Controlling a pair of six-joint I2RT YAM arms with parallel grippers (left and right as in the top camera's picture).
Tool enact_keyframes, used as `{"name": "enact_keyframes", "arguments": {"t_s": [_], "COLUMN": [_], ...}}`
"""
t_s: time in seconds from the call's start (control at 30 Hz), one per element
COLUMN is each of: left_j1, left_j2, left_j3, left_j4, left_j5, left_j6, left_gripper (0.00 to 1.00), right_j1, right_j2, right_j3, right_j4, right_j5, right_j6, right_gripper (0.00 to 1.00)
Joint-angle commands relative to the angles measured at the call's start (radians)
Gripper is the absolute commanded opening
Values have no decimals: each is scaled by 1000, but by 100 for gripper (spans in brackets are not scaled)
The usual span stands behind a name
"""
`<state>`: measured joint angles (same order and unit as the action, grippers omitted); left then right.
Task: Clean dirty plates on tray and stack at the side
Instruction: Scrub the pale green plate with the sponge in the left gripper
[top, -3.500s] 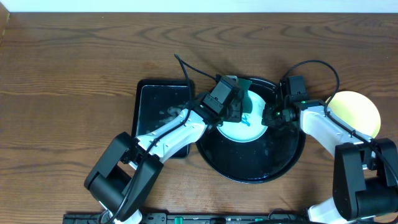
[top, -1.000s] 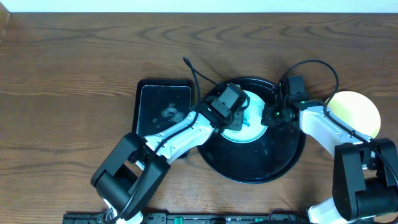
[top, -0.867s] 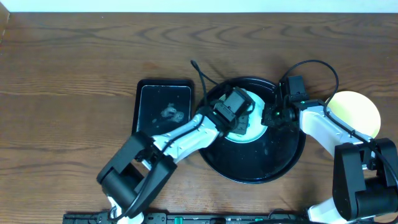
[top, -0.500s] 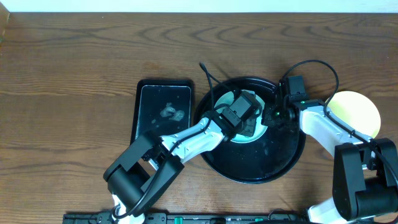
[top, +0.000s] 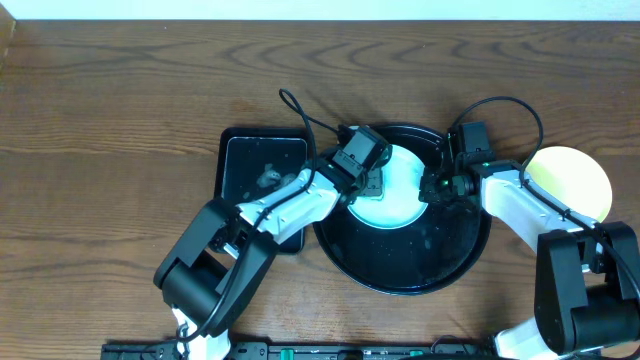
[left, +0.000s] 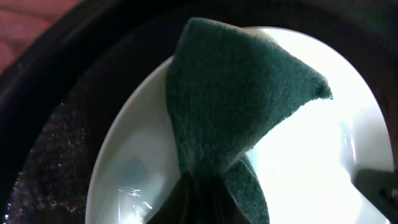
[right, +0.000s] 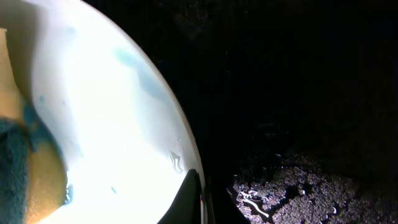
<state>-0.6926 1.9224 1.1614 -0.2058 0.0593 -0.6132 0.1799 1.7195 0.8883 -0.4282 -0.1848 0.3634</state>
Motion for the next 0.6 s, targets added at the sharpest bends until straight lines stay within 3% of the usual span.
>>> {"name": "enact_keyframes", "arguments": {"t_s": [0.0,0.1,0.23,0.57], "left_j1": [-9,-58,-121,-113], "left_j2": [26,26,26,26], "left_j3": [-28,-28,-28,-28], "left_j4": [-55,-28,34,208], "left_j5": [135,223,230,-84], "left_j6": [-16,25,87,50], "left_gripper": [8,8,8,8], "right_j1": [7,7,7,7], "right_j2": [20,20,20,20], "right_j3": [-7,-7,-7,-7], "right_j4": [-16,-17,-17,-17], "right_j5": [31,31,30,31], "right_j6": [-1,-1,-1,-2], "right_gripper": [1,1,1,1]}}
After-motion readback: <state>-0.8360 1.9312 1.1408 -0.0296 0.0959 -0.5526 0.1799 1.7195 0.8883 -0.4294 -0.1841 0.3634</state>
